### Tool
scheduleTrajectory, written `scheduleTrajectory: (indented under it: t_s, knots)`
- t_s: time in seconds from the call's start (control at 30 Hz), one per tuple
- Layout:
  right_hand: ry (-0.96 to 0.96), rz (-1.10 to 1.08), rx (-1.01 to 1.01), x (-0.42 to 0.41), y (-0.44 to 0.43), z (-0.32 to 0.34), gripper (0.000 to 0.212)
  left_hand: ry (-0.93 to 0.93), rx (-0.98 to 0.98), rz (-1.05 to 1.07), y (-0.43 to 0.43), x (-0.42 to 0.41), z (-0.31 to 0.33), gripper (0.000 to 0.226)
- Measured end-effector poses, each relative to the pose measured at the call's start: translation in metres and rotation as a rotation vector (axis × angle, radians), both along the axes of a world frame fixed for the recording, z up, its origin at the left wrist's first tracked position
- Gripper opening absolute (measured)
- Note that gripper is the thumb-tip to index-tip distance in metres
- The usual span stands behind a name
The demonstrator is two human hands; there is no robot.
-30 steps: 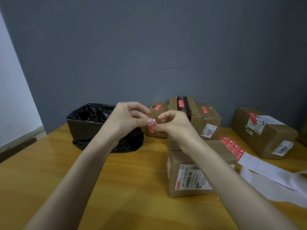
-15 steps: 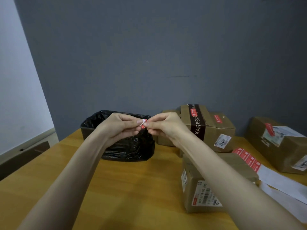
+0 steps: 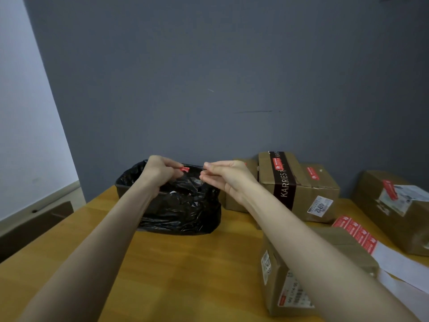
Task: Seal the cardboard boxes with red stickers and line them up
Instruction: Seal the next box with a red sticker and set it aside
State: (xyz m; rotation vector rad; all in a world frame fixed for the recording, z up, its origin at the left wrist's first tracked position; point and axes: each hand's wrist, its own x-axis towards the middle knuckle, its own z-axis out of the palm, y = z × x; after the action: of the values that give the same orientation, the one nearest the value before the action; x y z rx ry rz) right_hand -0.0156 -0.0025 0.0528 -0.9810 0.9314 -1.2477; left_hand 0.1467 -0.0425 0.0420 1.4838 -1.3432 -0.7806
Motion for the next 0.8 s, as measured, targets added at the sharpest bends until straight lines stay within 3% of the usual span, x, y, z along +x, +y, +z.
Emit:
scheduleTrajectory:
  t_s: [0.23,0.43,0.6,0.8]
  knots:
    - [0.143,-0.005,0.012,0.003,-0.008,-0.011,0.024,-0.352,-0.138,0.110,-0.018,0.000,-0.015,0.009]
    - [0.156,0.016,0.001,0.002,-0.010,-0.016,0.025,-0.379,-0.093,0.090,-0.021,0.004,-0.024,0.020]
    - [0.165,0.020,0.003,0.000,-0.010,-0.018,0.024,-0.390,-0.104,0.083,-0.024,0.007,-0.026,0.006]
    - [0.178,0.022,-0.002,0.000,-0.013,-0.020,0.025,-0.347,-0.068,0.041,-0.021,0.008,-0.026,0.025]
